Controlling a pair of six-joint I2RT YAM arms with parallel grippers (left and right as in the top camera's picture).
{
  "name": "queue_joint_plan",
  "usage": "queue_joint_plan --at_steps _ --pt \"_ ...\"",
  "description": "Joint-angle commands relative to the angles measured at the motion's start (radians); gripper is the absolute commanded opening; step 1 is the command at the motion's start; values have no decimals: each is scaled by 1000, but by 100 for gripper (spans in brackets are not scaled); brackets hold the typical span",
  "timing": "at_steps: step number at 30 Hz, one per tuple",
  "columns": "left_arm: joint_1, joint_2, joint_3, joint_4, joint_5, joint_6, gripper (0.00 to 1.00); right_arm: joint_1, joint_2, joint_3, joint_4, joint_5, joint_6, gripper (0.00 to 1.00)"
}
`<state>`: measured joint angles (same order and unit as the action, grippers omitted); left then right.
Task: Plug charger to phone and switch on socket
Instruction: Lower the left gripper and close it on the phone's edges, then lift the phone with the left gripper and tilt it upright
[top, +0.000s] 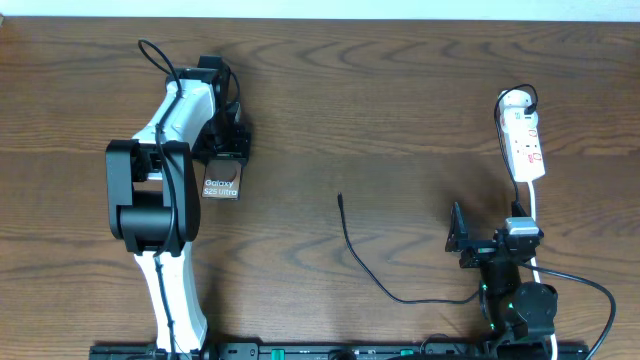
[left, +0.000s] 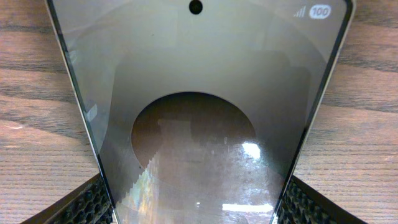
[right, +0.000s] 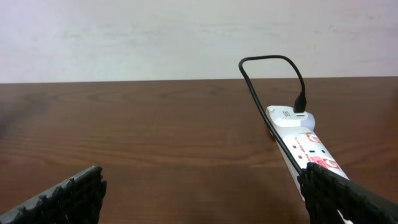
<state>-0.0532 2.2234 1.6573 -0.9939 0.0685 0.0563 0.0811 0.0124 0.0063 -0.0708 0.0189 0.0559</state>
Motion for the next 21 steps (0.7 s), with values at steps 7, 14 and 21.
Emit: queue_joint_plan --at_steps 7,14,21 --pt "2 -75 -20 -2 51 3 7 9 -6 -1 -4 5 -12 99" --pt "2 -214 -20 -2 51 3 7 9 -6 -1 -4 5 -12 99" --pt "2 -331 -20 -3 56 -15 8 9 -6 -1 -4 5 -12 99"
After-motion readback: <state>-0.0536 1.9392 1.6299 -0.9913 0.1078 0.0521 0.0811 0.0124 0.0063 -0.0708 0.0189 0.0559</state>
